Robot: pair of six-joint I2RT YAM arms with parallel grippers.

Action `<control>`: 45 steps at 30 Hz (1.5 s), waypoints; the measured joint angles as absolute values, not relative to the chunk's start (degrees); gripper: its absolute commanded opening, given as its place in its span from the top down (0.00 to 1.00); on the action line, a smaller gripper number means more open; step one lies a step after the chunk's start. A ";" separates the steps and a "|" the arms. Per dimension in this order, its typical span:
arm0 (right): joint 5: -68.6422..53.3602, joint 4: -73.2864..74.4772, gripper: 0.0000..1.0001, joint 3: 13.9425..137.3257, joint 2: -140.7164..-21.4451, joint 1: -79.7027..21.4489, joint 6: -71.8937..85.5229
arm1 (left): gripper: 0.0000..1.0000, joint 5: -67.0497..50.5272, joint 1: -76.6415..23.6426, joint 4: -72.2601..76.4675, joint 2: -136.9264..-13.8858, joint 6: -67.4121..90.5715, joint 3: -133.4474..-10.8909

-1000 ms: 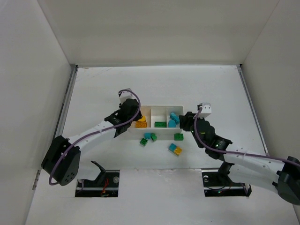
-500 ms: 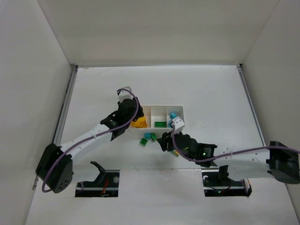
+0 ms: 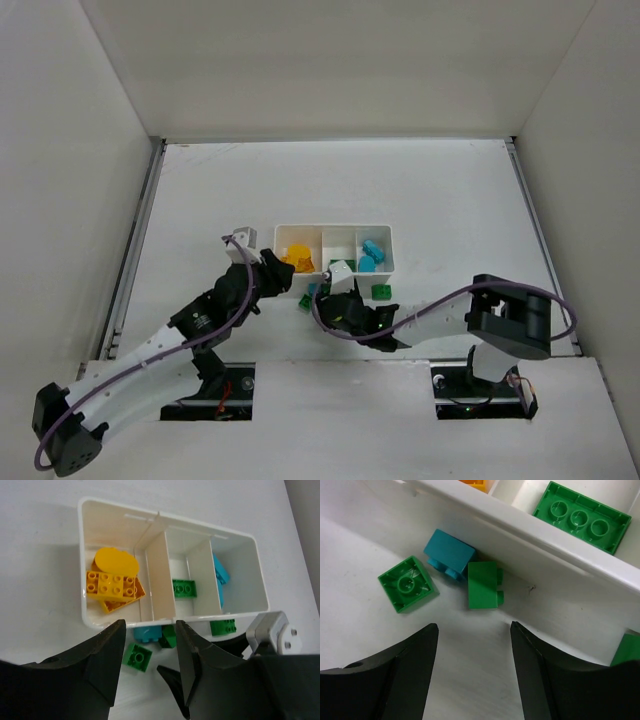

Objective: Sort the legos into containers by color

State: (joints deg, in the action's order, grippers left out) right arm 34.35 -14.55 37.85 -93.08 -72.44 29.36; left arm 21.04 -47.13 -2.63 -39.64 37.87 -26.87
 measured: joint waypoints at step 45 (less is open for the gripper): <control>34.61 -10.83 0.70 42.57 -79.35 -58.76 25.56 | 0.42 21.67 -59.16 4.89 -58.83 39.68 -18.39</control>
